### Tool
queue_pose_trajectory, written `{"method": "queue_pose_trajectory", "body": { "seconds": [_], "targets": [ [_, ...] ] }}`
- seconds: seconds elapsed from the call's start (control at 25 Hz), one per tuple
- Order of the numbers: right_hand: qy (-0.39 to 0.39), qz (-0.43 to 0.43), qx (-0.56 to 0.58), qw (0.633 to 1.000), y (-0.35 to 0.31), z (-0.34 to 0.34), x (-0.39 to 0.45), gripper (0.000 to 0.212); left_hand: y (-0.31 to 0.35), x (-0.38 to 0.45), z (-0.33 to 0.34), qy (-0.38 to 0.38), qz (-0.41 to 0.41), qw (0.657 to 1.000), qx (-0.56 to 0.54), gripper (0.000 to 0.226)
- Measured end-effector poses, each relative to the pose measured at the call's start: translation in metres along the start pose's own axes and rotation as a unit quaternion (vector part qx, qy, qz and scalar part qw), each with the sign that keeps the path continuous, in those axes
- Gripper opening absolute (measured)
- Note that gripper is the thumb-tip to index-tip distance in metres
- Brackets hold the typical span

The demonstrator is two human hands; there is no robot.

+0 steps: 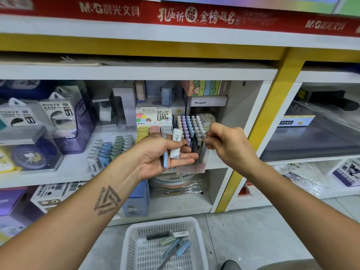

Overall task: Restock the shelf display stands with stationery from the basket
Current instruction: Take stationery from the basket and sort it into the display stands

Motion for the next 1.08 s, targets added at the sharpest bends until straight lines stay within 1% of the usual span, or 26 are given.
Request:
{"method": "queue_pose_trajectory", "body": {
  "seconds": [0.08, 0.16, 0.2, 0.28, 0.32, 0.36, 0.4, 0.48, 0.52, 0.56, 0.6, 0.64, 0.72, 0.76, 0.8, 0.88, 0.92, 0.96, 1.04, 1.08],
  "targets": [
    [-0.013, 0.029, 0.015, 0.999, 0.004, 0.0, 0.001, 0.013, 0.0, -0.001, -0.001, -0.002, -0.003, 1.0, 0.006, 0.016],
    [-0.061, 0.048, -0.011, 0.997, 0.002, 0.005, 0.002, 0.009, -0.001, -0.003, -0.003, -0.005, -0.006, 1.0, 0.029, 0.018],
    [-0.072, 0.049, -0.038, 0.995, -0.001, 0.005, 0.003, 0.012, -0.001, -0.004, -0.003, -0.007, -0.008, 0.999, 0.046, 0.02],
    [-0.046, 0.039, -0.078, 0.995, -0.01, -0.002, 0.008, 0.022, -0.002, -0.005, -0.003, -0.019, -0.013, 0.997, 0.078, 0.024],
    [-0.018, 0.039, -0.058, 0.997, -0.017, -0.006, 0.011, 0.025, -0.002, -0.006, -0.002, -0.028, -0.018, 0.995, 0.096, 0.025],
    [-0.003, 0.056, 0.001, 0.998, -0.023, -0.009, 0.014, 0.027, -0.003, -0.006, 0.0, -0.038, -0.023, 0.993, 0.113, 0.026],
    [-0.016, 0.089, 0.084, 0.992, -0.028, -0.008, 0.017, 0.028, -0.004, -0.007, 0.002, -0.045, -0.027, 0.99, 0.127, 0.027],
    [-0.075, 0.154, 0.258, 0.951, -0.035, 0.0, 0.021, 0.025, -0.005, -0.008, 0.004, -0.054, -0.03, 0.989, 0.133, 0.026],
    [-0.088, 0.171, 0.311, 0.931, -0.036, 0.003, 0.022, 0.02, -0.005, -0.008, 0.004, -0.058, -0.031, 0.99, 0.124, 0.024],
    [-0.083, 0.181, 0.344, 0.918, -0.035, 0.003, 0.021, 0.016, -0.004, -0.009, 0.003, -0.061, -0.031, 0.991, 0.112, 0.024],
    [-0.069, 0.19, 0.364, 0.909, -0.034, 0.001, 0.02, 0.013, -0.002, -0.011, 0.003, -0.06, -0.03, 0.992, 0.108, 0.024],
    [-0.055, 0.195, 0.371, 0.906, -0.033, -0.002, 0.02, 0.012, 0.001, -0.012, 0.001, -0.048, -0.022, 0.99, 0.128, 0.025],
    [-0.044, 0.182, 0.363, 0.913, -0.037, -0.003, 0.022, 0.01, 0.006, -0.013, -0.005, 0.001, 0.013, 0.974, 0.224, 0.024],
    [-0.046, 0.168, 0.363, 0.916, -0.042, -0.002, 0.023, 0.012, 0.009, -0.013, -0.008, 0.025, 0.035, 0.965, 0.259, 0.023],
    [-0.05, 0.152, 0.363, 0.918, -0.048, 0.002, 0.025, 0.015, 0.011, -0.012, -0.01, 0.043, 0.057, 0.961, 0.267, 0.021],
    [-0.07, 0.138, 0.364, 0.918, -0.058, 0.013, 0.029, 0.027, 0.017, -0.013, -0.018, 0.076, 0.101, 0.969, 0.214, 0.018],
    [-0.089, 0.148, 0.373, 0.912, -0.062, 0.019, 0.031, 0.031, 0.02, -0.015, -0.023, 0.085, 0.123, 0.973, 0.174, 0.015],
    [-0.109, 0.162, 0.394, 0.898, -0.066, 0.026, 0.033, 0.031, 0.024, -0.019, -0.027, 0.089, 0.141, 0.975, 0.144, 0.011],
    [-0.119, 0.173, 0.447, 0.869, -0.075, 0.039, 0.04, 0.019, 0.031, -0.026, -0.039, 0.097, 0.156, 0.976, 0.118, 0.01],
    [-0.105, 0.171, 0.443, 0.874, -0.077, 0.044, 0.046, 0.016, 0.035, -0.03, -0.048, 0.112, 0.16, 0.974, 0.111, 0.012]
  ]
}}
Point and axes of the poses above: each hand's wrist, its own x-axis towards the middle knuckle, its own z-axis out of the palm, y = z × x, the point moved 3 cm from there along x, towards the middle knuckle, and after that the axes turned 8 degrees about -y, right-handed, at the moved point
